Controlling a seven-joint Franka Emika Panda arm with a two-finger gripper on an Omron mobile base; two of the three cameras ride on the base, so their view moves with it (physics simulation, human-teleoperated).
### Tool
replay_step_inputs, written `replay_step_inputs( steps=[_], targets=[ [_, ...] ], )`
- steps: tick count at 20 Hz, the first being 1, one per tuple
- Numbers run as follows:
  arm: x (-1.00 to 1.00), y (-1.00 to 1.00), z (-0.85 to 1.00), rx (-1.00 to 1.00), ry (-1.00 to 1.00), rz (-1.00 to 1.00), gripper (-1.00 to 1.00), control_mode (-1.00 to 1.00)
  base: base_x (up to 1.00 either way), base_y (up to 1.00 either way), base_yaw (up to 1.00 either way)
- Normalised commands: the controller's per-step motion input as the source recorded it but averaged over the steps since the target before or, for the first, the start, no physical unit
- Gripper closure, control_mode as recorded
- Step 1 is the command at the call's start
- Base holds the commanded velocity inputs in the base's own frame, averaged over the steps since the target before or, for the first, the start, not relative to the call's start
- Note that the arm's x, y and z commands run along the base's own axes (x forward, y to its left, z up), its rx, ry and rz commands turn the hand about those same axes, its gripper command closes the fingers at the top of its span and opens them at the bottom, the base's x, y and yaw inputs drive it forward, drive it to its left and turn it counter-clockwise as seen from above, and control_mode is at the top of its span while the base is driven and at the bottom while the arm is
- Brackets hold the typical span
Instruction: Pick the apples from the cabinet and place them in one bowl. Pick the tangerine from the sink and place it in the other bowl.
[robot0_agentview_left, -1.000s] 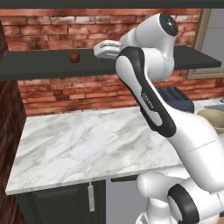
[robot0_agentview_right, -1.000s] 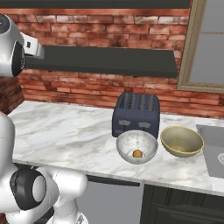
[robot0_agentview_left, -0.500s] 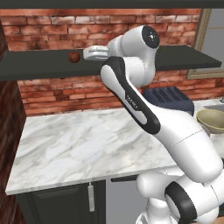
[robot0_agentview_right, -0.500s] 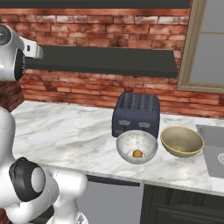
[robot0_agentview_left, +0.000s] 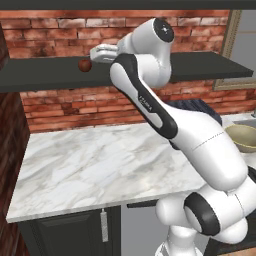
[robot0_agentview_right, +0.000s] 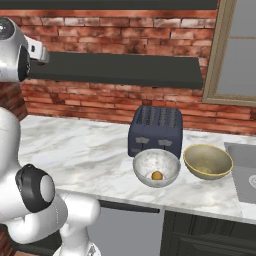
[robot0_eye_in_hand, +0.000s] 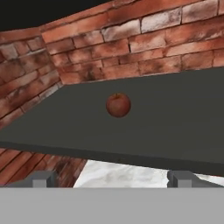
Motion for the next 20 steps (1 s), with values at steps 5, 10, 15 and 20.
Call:
replay_step_inputs(
  steps=[5,10,15,20],
  targets=[
    [0.20,0.06,-0.23,-0.01,0.00,0.00,-1.00,-1.00,0.00,0.00,0.00],
    [0.05,0.05,-0.11,0.00,-0.01,0.00,-1.00,-1.00,0.00,0.00,0.00],
    [0.09,0.06,-0.07,0.00,-0.01,0.00,-1.00,-1.00,0.00,0.00,0.00],
    [0.28,0.08,-0.10,0.00,-0.05,0.00,-1.00,-1.00,0.00,0.00,0.00]
  ],
)
